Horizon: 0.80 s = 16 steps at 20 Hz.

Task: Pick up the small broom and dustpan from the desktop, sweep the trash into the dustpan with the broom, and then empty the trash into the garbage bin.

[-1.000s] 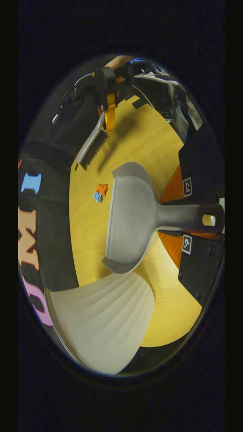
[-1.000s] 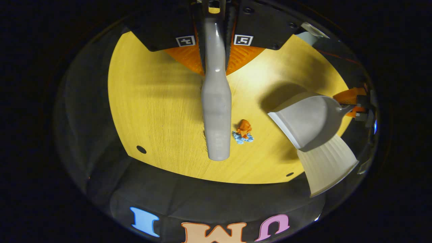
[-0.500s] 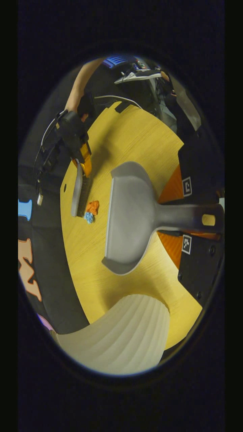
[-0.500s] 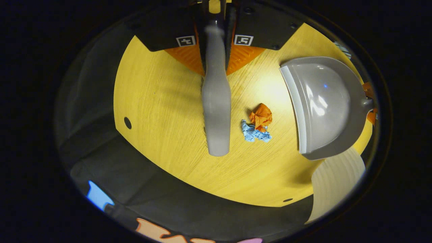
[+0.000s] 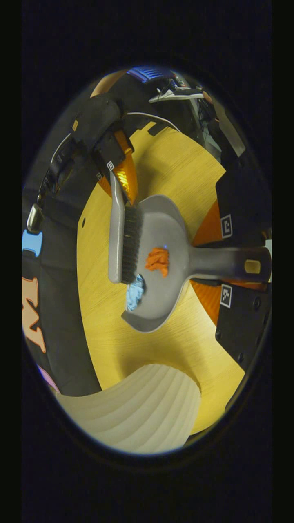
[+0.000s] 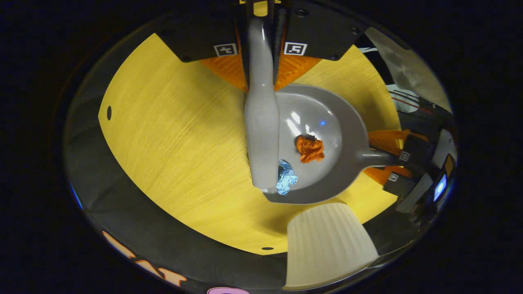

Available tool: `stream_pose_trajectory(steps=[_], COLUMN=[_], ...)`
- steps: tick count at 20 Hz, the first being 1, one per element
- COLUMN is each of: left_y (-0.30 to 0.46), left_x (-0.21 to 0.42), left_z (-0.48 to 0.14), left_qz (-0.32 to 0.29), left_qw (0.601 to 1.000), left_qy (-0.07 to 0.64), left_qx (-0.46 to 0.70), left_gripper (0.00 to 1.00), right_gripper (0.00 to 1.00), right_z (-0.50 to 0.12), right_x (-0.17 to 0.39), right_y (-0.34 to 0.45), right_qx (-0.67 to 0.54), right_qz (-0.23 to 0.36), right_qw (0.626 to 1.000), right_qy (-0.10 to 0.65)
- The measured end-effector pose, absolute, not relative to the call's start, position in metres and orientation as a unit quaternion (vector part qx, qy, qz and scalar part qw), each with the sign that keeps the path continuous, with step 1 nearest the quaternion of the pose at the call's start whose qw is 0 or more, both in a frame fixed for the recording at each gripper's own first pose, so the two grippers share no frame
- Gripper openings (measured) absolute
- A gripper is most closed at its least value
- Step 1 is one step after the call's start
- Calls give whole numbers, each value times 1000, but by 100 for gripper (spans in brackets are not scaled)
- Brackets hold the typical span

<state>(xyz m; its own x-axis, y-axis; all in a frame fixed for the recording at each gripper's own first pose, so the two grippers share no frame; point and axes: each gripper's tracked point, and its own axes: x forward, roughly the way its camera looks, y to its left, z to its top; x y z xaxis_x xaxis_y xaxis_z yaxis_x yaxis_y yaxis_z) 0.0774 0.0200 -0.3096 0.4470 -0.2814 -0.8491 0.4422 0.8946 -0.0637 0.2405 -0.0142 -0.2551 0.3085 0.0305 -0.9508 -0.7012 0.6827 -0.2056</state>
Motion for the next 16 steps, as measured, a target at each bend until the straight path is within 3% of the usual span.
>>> stream_pose_trajectory(steps=[9, 12, 16], left_y=[2, 8, 6], left_x=[76, 69, 57], left_z=[-288, -272, -231], left_qz=[-195, -208, -240], left_qw=[879, 887, 887], left_qy=[436, 412, 392], left_qx=[7, 21, 43], left_gripper=[27, 27, 26], right_gripper=[27, 27, 27], right_z=[-184, -160, -180], right_x=[215, 167, 118], right_y=[-64, -81, -111], right_qx=[-202, -131, -122], right_qz=[141, 117, 88], right_qw=[864, 885, 883], right_qy=[440, 431, 445])
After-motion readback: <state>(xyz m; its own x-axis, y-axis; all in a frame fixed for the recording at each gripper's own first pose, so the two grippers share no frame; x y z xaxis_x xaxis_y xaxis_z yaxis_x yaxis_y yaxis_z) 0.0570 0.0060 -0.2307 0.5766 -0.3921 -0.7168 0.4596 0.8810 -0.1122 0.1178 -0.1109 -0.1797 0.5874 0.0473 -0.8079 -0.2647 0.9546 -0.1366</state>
